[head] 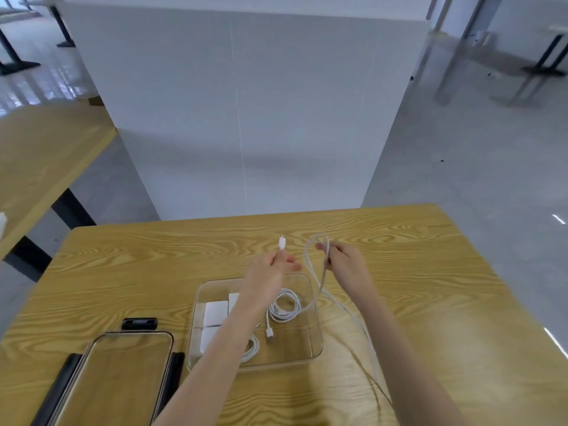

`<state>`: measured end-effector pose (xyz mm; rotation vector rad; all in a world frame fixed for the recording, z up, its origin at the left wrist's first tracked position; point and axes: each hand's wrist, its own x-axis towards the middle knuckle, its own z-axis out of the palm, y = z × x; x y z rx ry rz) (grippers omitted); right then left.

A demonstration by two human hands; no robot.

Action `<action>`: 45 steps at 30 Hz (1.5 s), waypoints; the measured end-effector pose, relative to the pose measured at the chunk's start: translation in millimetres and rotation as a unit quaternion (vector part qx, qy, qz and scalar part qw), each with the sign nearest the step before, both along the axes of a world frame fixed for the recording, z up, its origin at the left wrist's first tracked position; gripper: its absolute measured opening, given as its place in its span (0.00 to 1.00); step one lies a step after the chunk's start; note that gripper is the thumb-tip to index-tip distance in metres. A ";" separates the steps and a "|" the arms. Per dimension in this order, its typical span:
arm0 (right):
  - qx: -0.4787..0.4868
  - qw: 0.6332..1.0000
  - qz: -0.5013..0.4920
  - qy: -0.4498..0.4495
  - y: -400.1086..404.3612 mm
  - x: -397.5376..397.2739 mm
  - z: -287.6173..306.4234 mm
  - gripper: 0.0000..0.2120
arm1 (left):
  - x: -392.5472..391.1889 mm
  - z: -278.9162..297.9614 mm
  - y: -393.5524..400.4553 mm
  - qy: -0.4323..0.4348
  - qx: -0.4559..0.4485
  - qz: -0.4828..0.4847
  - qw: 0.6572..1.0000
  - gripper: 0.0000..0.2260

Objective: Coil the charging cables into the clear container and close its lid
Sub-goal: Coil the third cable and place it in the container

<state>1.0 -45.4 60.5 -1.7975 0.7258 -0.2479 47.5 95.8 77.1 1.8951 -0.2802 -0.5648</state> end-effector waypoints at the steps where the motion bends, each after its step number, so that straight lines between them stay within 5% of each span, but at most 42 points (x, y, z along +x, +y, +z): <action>1: 0.036 0.999 -0.012 -0.017 1.1 -2.6 5.6 0.16 | -1.2 -1.0 -4.2 -0.016 0.001 0.003 1.000 0.15; 6: 0.203 0.973 -0.064 -0.086 2.1 -20.0 26.0 0.24 | -7.6 -0.3 -17.9 -0.027 0.030 -0.033 0.999 0.15; 12: 0.171 0.982 0.030 -0.073 -3.7 -39.5 23.1 0.13 | -8.6 -0.4 -28.6 0.029 -0.067 0.009 0.997 0.14; 20: 0.392 0.918 0.048 -0.034 -9.7 -49.7 13.8 0.04 | -16.9 3.6 -31.4 0.067 -0.048 -0.051 0.995 0.14; 25: 0.206 0.978 0.000 -0.023 -11.0 -45.5 12.1 0.10 | -31.3 -1.1 -38.9 0.017 -0.022 -0.083 0.996 0.16; 29: 0.100 0.994 -0.024 -0.043 -5.7 -40.1 14.1 0.14 | -30.4 -4.5 -42.9 0.130 -0.074 -0.043 0.988 0.15; 32: 0.093 0.996 -0.018 0.005 -10.4 -38.0 17.2 0.15 | -19.5 -4.7 -41.0 0.261 -0.160 -0.021 0.952 0.12; 38: 0.326 0.937 -0.118 -0.034 -65.6 -49.3 19.3 0.15 | 40.6 -6.8 -2.7 0.438 -0.346 0.101 0.824 0.13; 45: 0.499 0.832 -0.192 -0.146 -95.4 -49.5 18.2 0.18 | 65.5 -18.2 19.4 0.469 -0.414 0.181 0.759 0.15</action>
